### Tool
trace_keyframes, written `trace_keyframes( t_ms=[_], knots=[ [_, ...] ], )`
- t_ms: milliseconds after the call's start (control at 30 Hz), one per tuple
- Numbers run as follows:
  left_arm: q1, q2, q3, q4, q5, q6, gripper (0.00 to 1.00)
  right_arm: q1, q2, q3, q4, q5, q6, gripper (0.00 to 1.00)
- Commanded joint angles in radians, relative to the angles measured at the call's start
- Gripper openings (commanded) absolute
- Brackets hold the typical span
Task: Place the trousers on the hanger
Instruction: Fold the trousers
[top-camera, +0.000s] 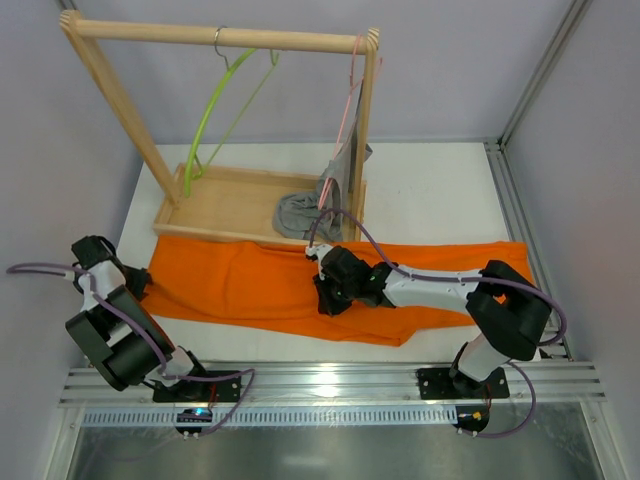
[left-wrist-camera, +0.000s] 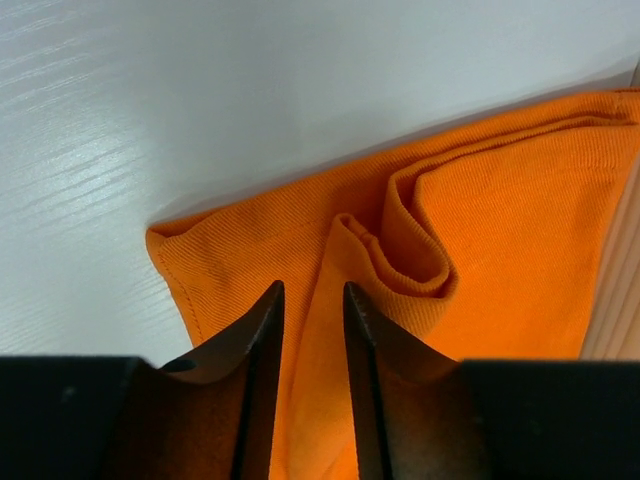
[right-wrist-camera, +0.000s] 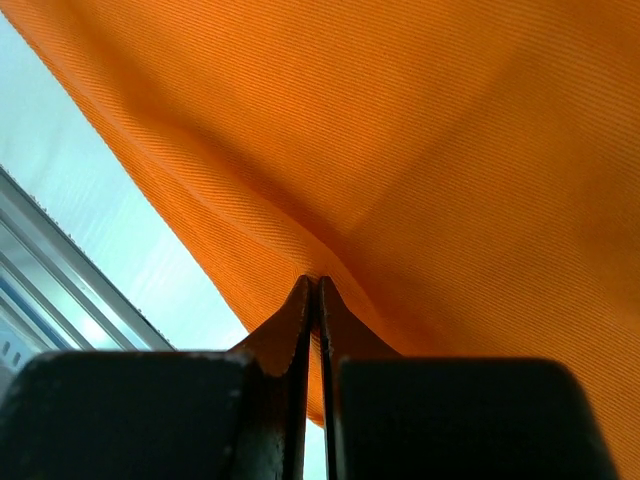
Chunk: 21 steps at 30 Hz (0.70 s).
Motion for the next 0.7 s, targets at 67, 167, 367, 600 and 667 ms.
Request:
trace_keyframes(
  t_ms=[67,167,367,600,667],
  knots=[
    [-0.009,-0.010,0.003,-0.030,-0.012,0.010,0.35,-0.010,0.039,0.028,0.110,-0.055,0.054,0.04],
    [-0.009,-0.030,-0.006,-0.031,-0.038,0.001,0.35,-0.018,0.066,0.030,0.110,-0.057,0.063,0.04],
    [-0.009,-0.019,-0.026,-0.002,-0.014,-0.010,0.34,-0.038,0.086,0.010,0.130,-0.061,0.089,0.04],
    [-0.016,0.034,-0.044,0.059,0.029,-0.034,0.31,-0.039,0.089,0.010,0.136,-0.084,0.100,0.04],
    [-0.023,0.050,-0.034,0.070,0.034,-0.037,0.33,-0.039,0.081,0.011,0.125,-0.086,0.086,0.04]
  ],
)
